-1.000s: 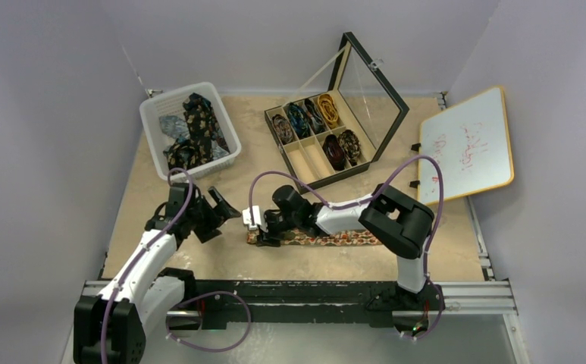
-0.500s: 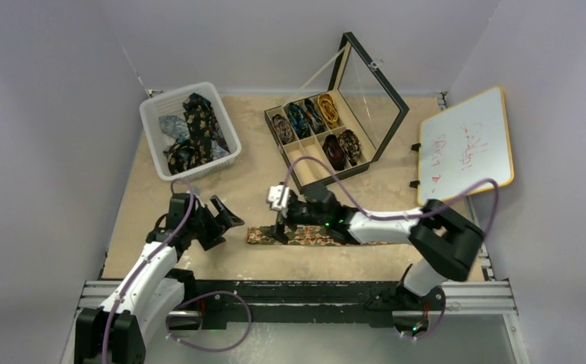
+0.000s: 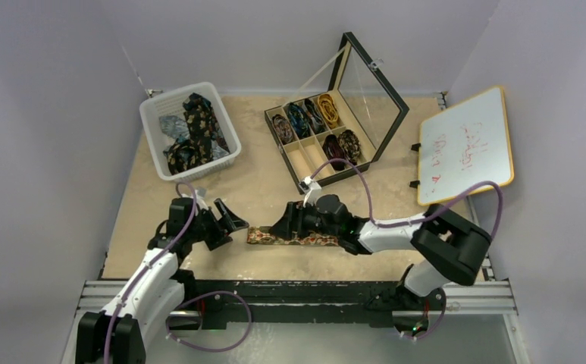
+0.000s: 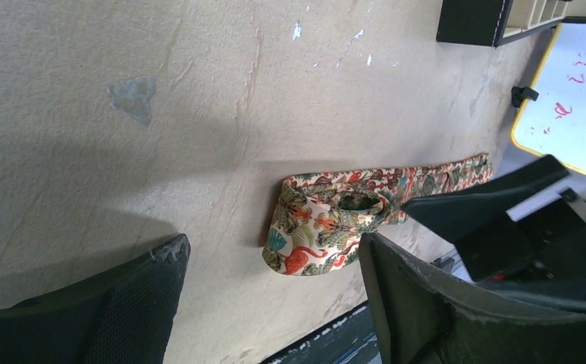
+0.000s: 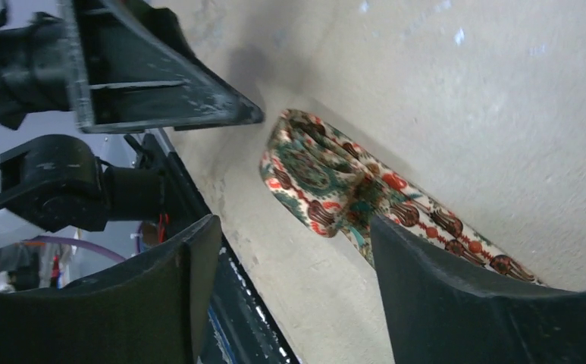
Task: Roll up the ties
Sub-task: Roll the tie at the center of the board.
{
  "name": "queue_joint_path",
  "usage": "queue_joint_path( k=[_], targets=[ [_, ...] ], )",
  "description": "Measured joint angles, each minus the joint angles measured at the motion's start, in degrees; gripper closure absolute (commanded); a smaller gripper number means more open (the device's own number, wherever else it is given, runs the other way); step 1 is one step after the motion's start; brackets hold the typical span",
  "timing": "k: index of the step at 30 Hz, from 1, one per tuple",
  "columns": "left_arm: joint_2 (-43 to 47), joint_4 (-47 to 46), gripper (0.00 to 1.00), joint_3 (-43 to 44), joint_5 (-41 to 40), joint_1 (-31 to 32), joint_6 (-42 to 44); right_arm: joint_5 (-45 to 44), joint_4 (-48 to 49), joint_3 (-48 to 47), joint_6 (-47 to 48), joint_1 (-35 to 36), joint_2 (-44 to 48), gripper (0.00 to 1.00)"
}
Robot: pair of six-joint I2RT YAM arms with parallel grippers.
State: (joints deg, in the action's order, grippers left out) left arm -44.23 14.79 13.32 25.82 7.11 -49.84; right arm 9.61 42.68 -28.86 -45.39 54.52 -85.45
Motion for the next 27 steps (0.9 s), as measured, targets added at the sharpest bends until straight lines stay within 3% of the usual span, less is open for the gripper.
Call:
queue_joint_path(
  k=[3, 6, 13, 19, 27],
  targets=[
    [-0.4, -0.9, 0.22, -0.4, 0.9, 0.0, 0.0, 0.7, -0.2, -1.2, -4.3, 0.0, -4.9, 0.38],
    [-0.8, -1.7, 0.23, -1.1, 1.8, 0.0, 0.0, 1.1, -0.1, -2.2, -7.1, -0.2, -8.5, 0.38],
    [-0.8, -1.9, 0.24, -1.5, 2.6, 0.0, 0.0, 2.0, -0.8, -6.1, -8.2, -0.9, -11.5, 0.53],
    [-0.9, -2.4, 0.26, -1.6, 3.5, 0.0, 0.3, 2.0, -1.8, -7.8, -8.4, -1.9, -13.7, 0.56],
    [-1.2, -4.5, 0.39, -2.5, 5.6, 0.0, 1.2, 1.9, -3.6, -7.7, -8.4, -2.1, -14.3, 0.64]
  ],
)
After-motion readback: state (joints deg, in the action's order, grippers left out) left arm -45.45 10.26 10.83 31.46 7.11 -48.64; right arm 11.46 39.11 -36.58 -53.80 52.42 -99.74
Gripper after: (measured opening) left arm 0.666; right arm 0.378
